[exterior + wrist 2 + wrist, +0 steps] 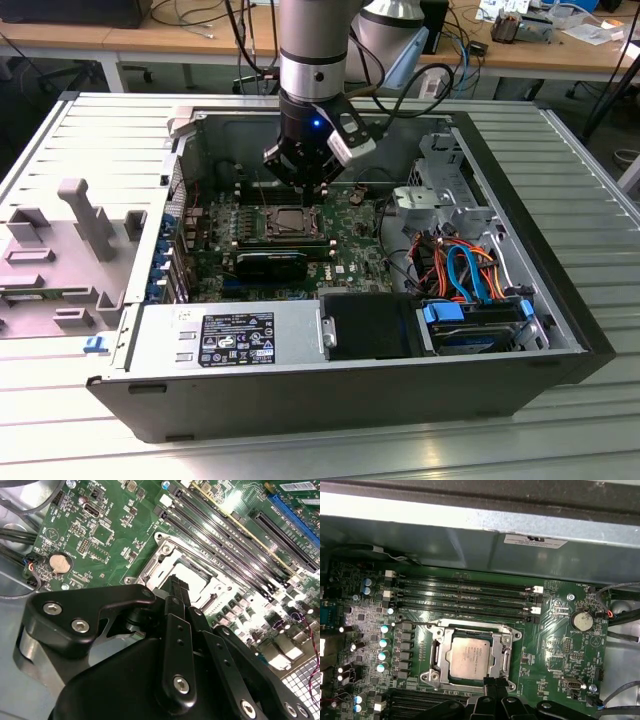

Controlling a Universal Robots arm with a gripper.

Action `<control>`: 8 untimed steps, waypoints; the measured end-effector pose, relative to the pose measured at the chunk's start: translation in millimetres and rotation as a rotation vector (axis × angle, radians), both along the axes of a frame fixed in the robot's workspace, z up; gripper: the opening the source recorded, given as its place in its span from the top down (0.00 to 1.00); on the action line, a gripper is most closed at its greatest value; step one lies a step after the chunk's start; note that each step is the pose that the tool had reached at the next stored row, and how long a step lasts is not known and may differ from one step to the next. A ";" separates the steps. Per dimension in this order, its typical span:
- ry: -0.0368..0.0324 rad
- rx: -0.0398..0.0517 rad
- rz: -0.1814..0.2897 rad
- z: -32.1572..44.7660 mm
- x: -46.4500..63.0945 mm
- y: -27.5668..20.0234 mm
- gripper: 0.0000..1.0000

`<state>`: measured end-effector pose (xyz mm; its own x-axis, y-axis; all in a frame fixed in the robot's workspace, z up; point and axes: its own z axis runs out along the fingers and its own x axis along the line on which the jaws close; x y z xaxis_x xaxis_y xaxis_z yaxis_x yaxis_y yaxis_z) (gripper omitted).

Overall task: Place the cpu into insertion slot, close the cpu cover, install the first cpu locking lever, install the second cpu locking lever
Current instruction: 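Install the first cpu locking lever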

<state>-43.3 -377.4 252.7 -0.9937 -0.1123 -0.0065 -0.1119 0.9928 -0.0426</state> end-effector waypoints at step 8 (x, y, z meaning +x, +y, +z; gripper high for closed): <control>0.0000 0.0001 0.021 0.0 0.0 0.0 0.89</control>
